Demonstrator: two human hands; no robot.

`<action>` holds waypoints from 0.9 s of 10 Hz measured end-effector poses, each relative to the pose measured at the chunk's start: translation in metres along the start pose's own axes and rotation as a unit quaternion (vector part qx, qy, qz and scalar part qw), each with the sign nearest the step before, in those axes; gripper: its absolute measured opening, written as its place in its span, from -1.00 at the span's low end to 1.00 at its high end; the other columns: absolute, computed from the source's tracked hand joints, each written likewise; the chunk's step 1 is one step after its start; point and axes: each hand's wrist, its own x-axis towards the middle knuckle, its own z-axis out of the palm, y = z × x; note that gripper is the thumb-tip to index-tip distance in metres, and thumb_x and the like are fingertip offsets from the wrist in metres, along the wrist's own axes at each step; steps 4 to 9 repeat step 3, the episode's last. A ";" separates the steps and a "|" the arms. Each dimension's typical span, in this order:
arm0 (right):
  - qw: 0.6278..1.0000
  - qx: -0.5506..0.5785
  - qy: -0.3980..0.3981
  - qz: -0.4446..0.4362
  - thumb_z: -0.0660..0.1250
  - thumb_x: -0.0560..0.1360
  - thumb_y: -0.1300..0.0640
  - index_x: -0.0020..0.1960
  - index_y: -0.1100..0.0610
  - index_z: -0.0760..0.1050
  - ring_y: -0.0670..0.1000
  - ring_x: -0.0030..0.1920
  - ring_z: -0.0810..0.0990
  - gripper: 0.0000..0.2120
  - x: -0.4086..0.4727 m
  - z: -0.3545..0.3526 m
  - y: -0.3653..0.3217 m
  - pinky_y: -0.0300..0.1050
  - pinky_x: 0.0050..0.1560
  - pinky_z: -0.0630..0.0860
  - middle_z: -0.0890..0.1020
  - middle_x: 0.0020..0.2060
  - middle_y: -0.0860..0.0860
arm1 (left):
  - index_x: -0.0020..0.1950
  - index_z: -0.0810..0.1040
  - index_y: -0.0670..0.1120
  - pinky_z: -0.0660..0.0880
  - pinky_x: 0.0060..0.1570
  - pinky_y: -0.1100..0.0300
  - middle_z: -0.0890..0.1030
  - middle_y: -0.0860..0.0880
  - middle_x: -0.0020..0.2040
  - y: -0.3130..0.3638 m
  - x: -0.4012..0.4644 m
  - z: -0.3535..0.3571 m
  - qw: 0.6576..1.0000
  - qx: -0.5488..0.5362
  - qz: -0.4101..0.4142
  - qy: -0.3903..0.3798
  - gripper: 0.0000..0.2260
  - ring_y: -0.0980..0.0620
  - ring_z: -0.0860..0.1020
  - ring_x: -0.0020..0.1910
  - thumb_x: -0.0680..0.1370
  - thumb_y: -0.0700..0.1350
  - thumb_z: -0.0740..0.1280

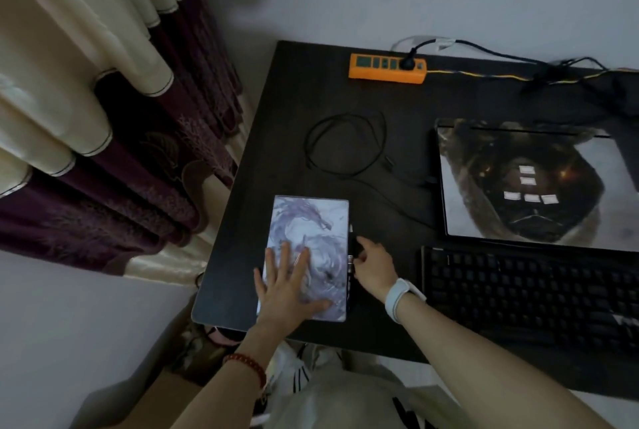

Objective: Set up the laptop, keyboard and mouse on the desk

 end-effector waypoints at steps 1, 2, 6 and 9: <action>0.999 -0.032 -0.012 -0.032 0.12 0.54 0.27 0.21 0.28 0.43 0.17 0.05 0.50 -0.72 -0.011 0.004 -0.001 -0.19 0.01 0.35 0.48 0.09 0.26 | 0.31 -0.46 0.28 -0.30 0.38 -0.20 -0.54 0.13 0.34 -0.005 0.000 0.001 1.000 0.008 0.008 0.004 -0.07 -0.03 -0.55 0.32 0.31 0.43 0.22; 0.999 -0.039 -0.015 -0.030 0.08 0.55 0.27 0.21 0.33 0.42 0.18 0.08 0.50 -0.71 -0.014 0.001 -0.002 -0.10 0.10 0.40 0.50 0.09 0.26 | 0.31 -0.48 0.27 -0.31 0.38 -0.20 -0.55 0.12 0.34 -0.002 -0.001 -0.002 1.000 0.014 0.005 -0.012 -0.07 -0.04 -0.55 0.32 0.32 0.43 0.21; 0.998 -0.045 -0.033 -0.023 0.09 0.56 0.23 0.23 0.33 0.40 0.17 0.11 0.54 -0.69 -0.015 -0.008 -0.006 -0.06 0.12 0.43 0.56 0.10 0.25 | 0.40 -0.41 0.21 -0.37 0.35 -0.19 -0.52 0.05 0.39 0.005 -0.002 -0.010 0.999 0.036 0.002 -0.024 -0.07 -0.07 -0.53 0.34 0.35 0.40 0.21; 0.998 -0.045 -0.033 -0.023 0.09 0.56 0.23 0.23 0.33 0.40 0.17 0.11 0.54 -0.69 -0.015 -0.008 -0.006 -0.06 0.12 0.43 0.56 0.10 0.25 | 0.40 -0.41 0.21 -0.37 0.35 -0.19 -0.52 0.05 0.39 0.005 -0.002 -0.010 0.999 0.036 0.002 -0.024 -0.07 -0.07 -0.53 0.34 0.35 0.40 0.21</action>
